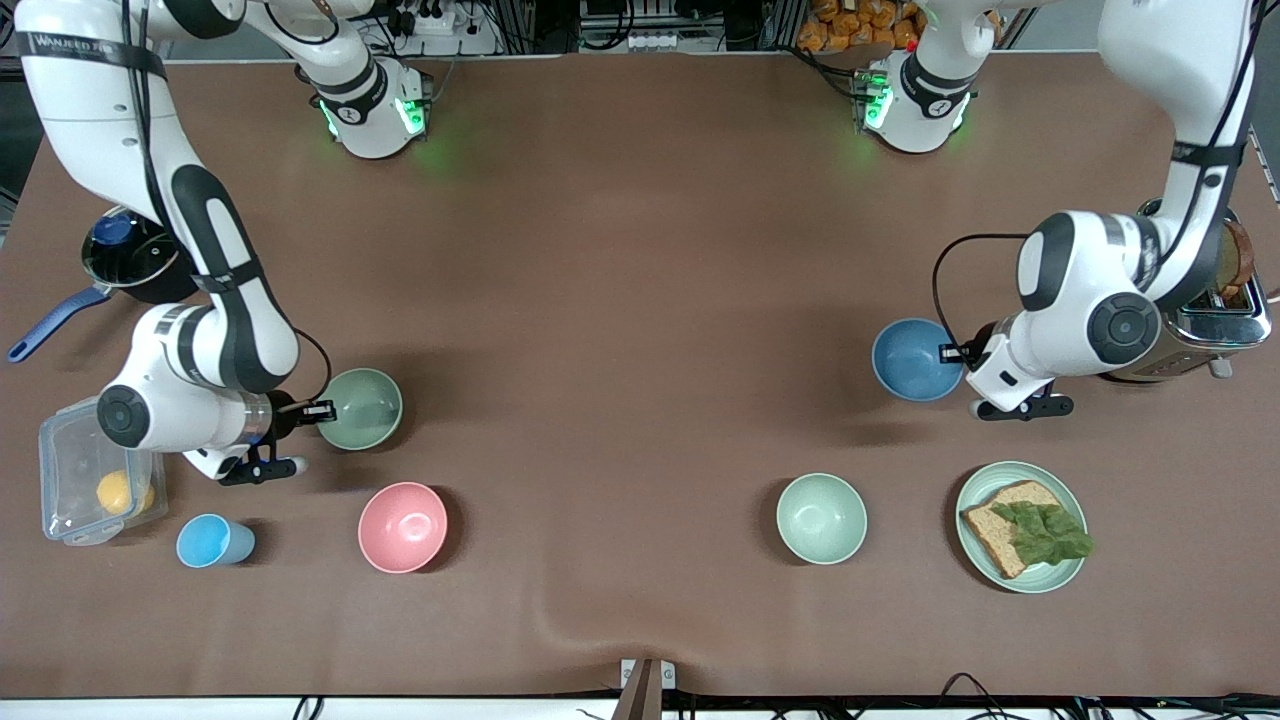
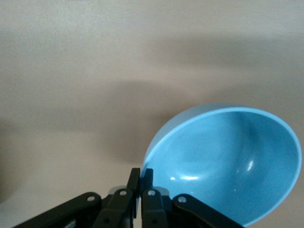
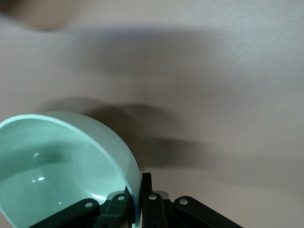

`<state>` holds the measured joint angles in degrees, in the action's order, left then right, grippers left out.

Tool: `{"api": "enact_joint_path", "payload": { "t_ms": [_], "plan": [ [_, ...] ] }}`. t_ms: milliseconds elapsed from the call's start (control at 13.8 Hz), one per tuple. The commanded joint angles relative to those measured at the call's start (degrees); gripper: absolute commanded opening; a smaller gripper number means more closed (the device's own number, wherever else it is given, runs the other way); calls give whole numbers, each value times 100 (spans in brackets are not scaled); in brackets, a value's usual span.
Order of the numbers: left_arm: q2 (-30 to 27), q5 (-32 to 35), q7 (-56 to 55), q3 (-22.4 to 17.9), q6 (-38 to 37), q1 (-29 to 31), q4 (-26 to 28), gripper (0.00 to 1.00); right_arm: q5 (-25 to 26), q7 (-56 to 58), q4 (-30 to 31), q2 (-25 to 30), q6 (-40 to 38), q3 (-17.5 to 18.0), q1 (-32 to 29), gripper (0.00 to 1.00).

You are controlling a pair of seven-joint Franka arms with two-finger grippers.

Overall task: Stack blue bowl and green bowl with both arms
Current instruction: 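Grasp the blue bowl with the left gripper while the right gripper grasps the green bowl, then slide the green bowl with the right gripper toward the blue bowl in the left gripper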

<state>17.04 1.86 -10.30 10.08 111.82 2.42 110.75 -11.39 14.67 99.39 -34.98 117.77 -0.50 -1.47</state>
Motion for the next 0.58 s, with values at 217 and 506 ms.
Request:
{"api": "enact_joint_path", "payload": {
  "t_ms": [217, 506],
  "plan": [
    [-210, -713, -182, 425, -951, -48, -948, 0, -302, -525, 19, 624, -580, 50, 558, 0],
    [-227, -758, -498, 750, -1004, -31, -1081, 0, -1275, -1921, -51, 545, 16, 41, 1533, 0]
  ]
}}
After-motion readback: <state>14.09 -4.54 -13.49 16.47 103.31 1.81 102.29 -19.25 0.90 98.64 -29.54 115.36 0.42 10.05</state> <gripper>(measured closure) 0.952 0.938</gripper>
